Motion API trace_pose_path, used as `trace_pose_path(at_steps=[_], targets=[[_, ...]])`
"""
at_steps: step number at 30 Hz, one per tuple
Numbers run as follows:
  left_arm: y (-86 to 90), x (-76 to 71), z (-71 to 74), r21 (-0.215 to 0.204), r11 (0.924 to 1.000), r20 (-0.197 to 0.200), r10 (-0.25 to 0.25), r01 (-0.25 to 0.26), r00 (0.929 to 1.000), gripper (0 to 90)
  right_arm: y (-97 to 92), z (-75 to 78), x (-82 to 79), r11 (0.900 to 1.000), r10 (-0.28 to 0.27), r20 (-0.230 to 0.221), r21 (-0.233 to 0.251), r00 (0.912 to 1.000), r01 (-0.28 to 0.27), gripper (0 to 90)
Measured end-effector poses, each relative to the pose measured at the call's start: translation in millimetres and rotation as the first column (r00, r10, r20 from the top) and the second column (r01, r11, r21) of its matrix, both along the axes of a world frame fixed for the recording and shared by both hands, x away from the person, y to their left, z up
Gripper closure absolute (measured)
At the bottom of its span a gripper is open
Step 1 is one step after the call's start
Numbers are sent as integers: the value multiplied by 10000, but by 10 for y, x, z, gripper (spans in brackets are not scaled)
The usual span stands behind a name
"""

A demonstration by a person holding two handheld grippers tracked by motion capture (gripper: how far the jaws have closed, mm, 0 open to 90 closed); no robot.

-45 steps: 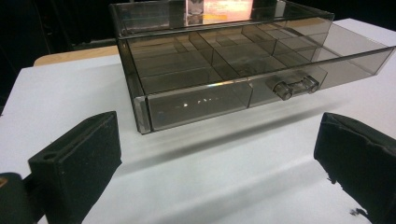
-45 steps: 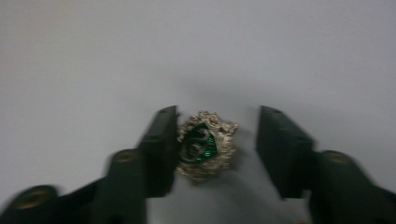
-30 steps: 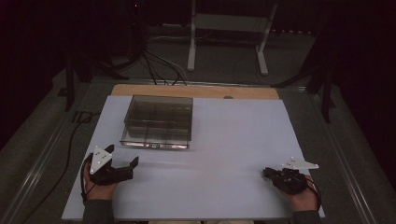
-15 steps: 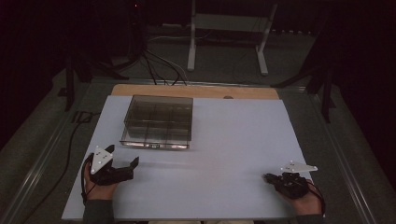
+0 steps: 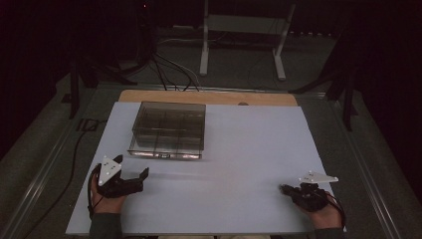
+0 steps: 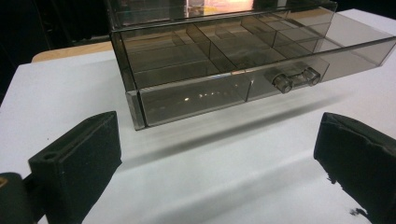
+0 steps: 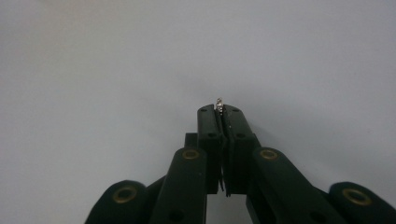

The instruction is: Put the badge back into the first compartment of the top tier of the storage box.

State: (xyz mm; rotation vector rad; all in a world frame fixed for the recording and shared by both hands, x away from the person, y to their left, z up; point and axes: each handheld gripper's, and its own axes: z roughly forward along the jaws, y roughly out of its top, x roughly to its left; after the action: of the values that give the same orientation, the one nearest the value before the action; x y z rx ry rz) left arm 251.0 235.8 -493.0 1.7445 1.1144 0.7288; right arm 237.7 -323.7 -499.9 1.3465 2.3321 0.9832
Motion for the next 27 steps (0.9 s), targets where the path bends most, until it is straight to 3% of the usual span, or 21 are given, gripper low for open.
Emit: trace_pose_path(at_steps=[9,27], targets=[[30,-29,5,-264,9996,179,-16,21,9998,18,-30,84,32,9969,-357,218,712,9991,340,878],[24,-23,-12,-305,9994,195,-170,176,9997,18,-35,340,207,9936,-491,871,1056,9950,398,877]])
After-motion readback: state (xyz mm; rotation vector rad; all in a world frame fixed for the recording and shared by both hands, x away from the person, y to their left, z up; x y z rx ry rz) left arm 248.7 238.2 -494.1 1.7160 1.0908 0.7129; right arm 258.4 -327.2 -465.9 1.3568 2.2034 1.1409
